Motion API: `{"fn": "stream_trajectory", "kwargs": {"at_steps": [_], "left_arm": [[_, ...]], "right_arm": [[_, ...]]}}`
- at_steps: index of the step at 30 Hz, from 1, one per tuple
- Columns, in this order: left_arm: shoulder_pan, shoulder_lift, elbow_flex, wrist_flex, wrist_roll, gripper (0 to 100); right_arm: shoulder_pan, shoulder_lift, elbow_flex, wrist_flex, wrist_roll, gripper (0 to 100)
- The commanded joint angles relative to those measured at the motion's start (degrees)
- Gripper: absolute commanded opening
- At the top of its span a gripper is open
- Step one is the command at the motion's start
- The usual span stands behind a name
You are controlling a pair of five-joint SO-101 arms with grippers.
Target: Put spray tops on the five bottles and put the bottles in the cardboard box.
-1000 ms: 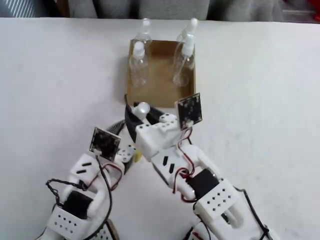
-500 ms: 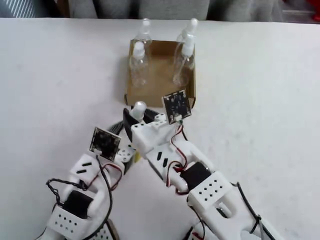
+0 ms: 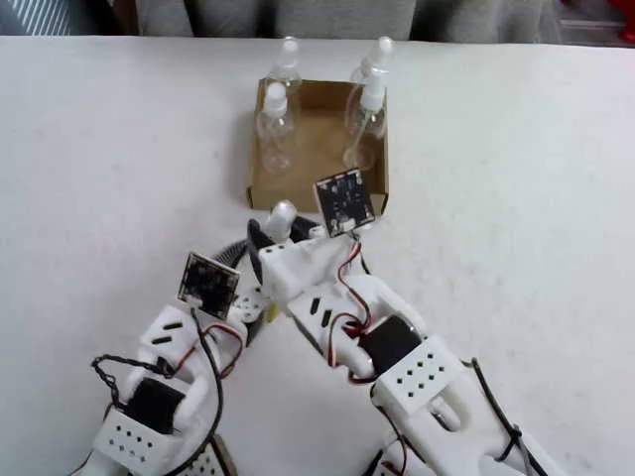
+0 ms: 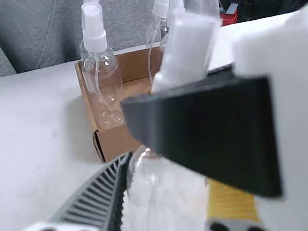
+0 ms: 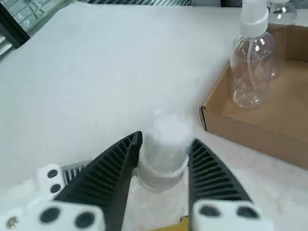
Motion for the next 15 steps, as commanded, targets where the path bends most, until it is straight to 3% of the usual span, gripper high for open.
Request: {"fn": "stream_trajectory", "kwargs": {"at_steps": [1,15], "left_arm": [[0.66,-1.54,-0.26,-0.09,0.44,10],[0.66,-1.54,-0.26,-0.09,0.44,10]], "right_arm": [[-0.57,0.22,-3.34,1.54,0.35,16.9],[-0.48,-0.31,-5.01,1.89,0.35,17.4]]}}
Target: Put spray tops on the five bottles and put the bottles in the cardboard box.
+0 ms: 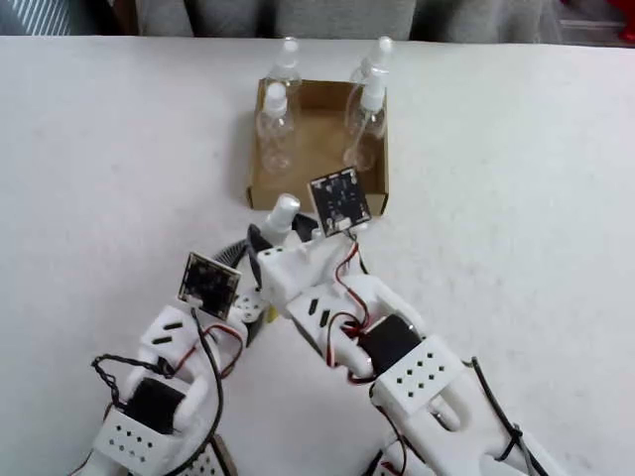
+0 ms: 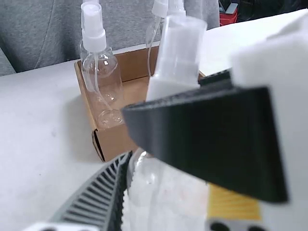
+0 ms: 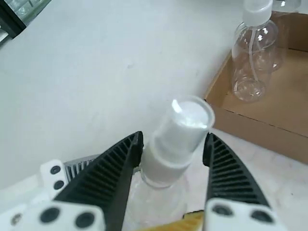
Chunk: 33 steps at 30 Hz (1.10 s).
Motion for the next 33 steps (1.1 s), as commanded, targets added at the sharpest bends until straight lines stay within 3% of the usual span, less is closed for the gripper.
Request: {"fn": "stream_trajectory", "kwargs": {"at_steps": [1,9,16,22,25,28,33], "left_arm": [[0.57,-1.54,-0.26,-0.09,0.44,10],[0.57,-1.45,-0.26,-0.09,0.44,10],[0.57,-1.45,-0.26,-0.09,0.44,10],[0.57,-1.45,-0.26,-0.09,0.44,10],[0.57,-1.45,-0.26,-0.09,0.44,10],[0.57,-1.45,-0.26,-0.09,0.44,10],[0.57,-1.45,-0.26,-0.09,0.44,10]], "right_arm": [[-0.22,-0.31,-3.52,0.22,0.35,17.6],[-0.31,-0.4,-3.6,0.13,0.35,36.7],[-0.04,-8.75,-3.52,0.4,0.35,36.9],[7.6,-18.51,-3.43,2.24,0.09,36.9],[12.09,-20.62,-3.43,3.91,-3.52,36.8],[16.13,-20.35,-3.25,4.26,-4.66,30.8],[20.26,-15.96,-3.43,2.68,-4.31,0.7]]}}
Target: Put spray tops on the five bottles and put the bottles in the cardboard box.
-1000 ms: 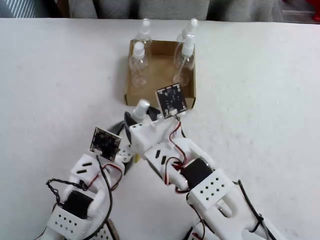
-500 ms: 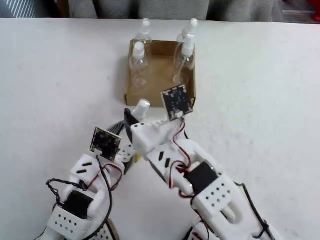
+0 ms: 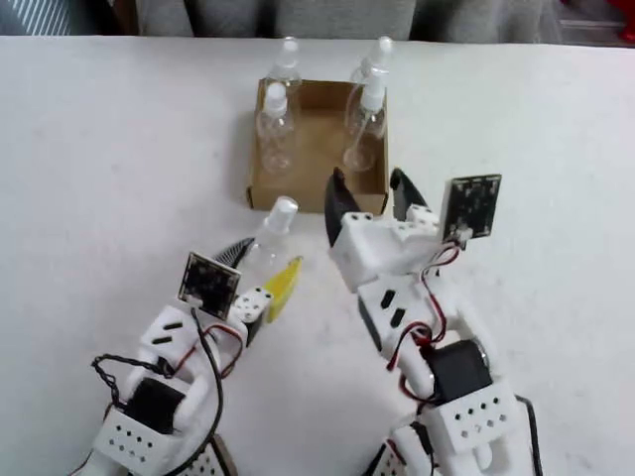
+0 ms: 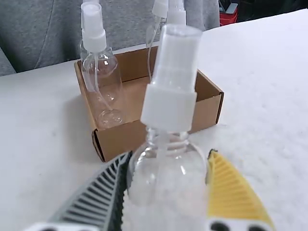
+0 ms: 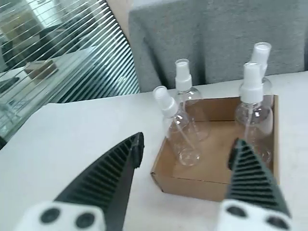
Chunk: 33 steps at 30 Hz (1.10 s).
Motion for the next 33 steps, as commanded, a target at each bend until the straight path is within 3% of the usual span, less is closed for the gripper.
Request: {"fn": "stream_trajectory", "kwargs": {"at_steps": [1,3,9,21,29,33], "left_arm": [[0.57,-1.45,-0.26,-0.09,0.44,10],[0.57,-1.45,-0.26,-0.09,0.44,10],[0.57,-1.36,-0.26,-0.09,0.44,10],[0.57,-1.36,-0.26,0.0,0.44,10],[0.57,-1.36,-0.26,0.0,0.44,10],[0.57,-1.36,-0.26,0.0,0.44,10]], "right_arm": [[2.51,4.18,-2.81,-2.59,-0.18,1.4],[2.68,8.4,-2.73,-3.3,-0.62,6.2],[0.04,21.58,-3.52,-8.13,-0.62,1.9],[-10.86,23.25,-3.43,-9.19,-0.26,1.9],[-10.77,22.9,-3.34,-8.75,-0.26,1.9],[-6.99,22.99,-3.25,-8.75,-0.18,1.9]]}}
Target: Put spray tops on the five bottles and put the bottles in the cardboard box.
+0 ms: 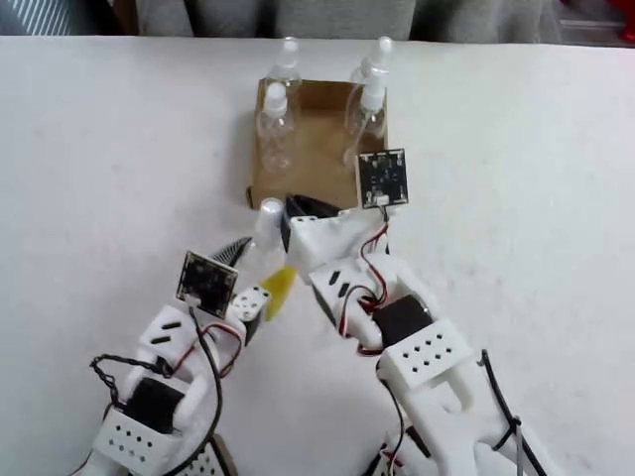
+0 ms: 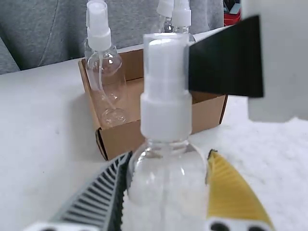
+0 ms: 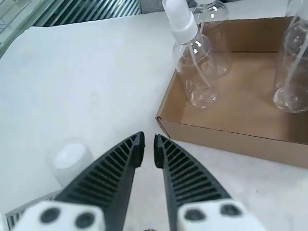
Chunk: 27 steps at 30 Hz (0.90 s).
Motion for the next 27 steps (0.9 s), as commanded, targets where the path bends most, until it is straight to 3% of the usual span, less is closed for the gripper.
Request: {"fn": "stream_trajectory", "kwargs": {"at_steps": [1,18,25,27], "left_arm": [[0.92,-1.36,-0.26,0.0,0.18,10],[1.01,-1.54,-0.35,-1.58,0.62,10],[3.91,-1.54,-0.35,-18.81,0.44,10],[4.0,-1.36,-0.44,-24.09,0.62,10]], "right_arm": [[4.0,-0.22,-3.16,-0.75,0.0,1.9],[32.04,0.22,6.33,-1.27,0.09,2.3],[39.25,0.31,12.04,-3.47,0.35,2.3],[39.78,0.31,14.51,-6.37,3.34,2.2]]}}
